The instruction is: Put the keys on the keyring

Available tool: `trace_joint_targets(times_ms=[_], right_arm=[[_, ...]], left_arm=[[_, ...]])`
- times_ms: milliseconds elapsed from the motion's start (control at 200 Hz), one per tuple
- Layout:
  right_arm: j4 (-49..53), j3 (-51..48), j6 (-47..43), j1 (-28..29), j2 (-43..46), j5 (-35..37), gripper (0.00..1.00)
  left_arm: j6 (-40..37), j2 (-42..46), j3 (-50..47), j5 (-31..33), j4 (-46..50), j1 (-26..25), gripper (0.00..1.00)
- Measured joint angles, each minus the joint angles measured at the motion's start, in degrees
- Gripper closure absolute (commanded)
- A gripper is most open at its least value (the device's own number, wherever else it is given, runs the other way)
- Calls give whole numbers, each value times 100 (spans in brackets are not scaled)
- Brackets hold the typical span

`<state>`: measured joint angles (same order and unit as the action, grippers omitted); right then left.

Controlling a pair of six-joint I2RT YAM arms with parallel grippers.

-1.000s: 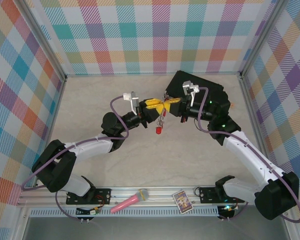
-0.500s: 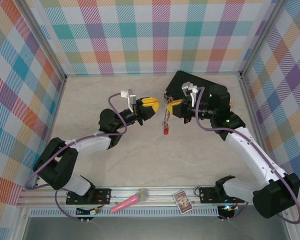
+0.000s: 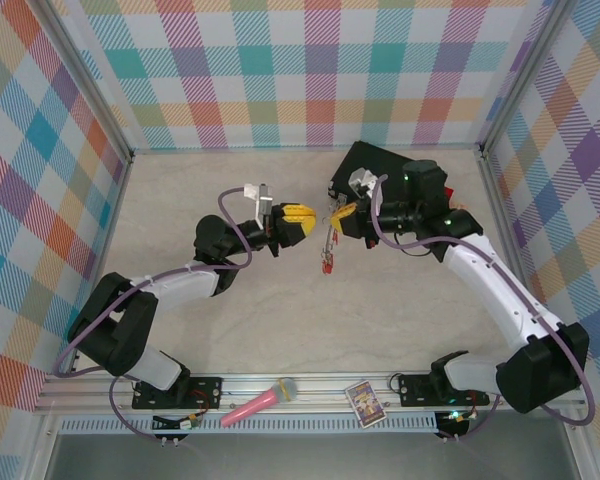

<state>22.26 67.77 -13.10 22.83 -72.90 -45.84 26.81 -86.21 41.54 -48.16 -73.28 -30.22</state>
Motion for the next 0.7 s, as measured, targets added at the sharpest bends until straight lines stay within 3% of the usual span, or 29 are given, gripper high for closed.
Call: trace_joint_targets(times_ms=[325, 700], right_arm=[[608, 306, -573, 7, -337, -245, 100], [743, 306, -717, 164, -345, -247, 100]], left_arm=[[-544, -31, 4, -435, 664, 4, 76], [-977, -31, 149, -457, 1338, 4, 70]])
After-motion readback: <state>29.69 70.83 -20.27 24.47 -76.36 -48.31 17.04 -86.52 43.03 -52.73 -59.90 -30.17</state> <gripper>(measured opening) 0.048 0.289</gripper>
